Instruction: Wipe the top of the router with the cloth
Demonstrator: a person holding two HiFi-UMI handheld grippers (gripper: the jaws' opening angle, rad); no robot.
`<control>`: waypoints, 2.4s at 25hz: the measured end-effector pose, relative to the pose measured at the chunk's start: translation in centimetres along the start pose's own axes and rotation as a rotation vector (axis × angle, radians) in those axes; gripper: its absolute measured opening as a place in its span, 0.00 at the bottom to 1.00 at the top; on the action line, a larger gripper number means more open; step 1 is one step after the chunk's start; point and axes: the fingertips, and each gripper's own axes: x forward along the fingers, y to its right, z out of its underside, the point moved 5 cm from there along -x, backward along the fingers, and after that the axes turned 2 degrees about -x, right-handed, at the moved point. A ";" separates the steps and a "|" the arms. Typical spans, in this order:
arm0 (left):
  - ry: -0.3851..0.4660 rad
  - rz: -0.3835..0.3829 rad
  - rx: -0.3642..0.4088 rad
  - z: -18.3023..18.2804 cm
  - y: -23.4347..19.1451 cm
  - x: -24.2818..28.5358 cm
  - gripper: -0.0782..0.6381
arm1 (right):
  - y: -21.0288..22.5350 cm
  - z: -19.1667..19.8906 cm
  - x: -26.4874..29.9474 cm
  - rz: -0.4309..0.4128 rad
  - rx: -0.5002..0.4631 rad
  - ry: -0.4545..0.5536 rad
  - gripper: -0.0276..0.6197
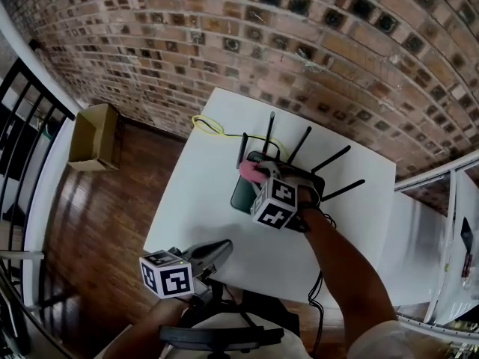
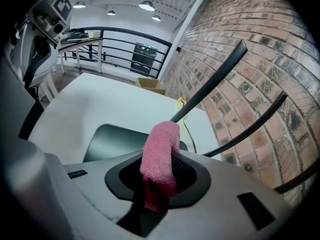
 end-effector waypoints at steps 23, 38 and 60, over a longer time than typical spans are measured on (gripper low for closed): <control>-0.063 0.044 0.044 1.1 2.0 1.2 0.11 | -10.5 -1.1 -6.3 -0.304 0.013 0.155 0.23; -0.122 -0.024 0.144 -0.3 2.9 6.6 0.11 | 1.9 6.6 -5.3 0.075 0.314 0.041 0.23; -0.202 -0.045 0.174 -0.1 3.3 11.2 0.11 | 3.1 8.0 -2.0 -0.016 0.244 -0.016 0.23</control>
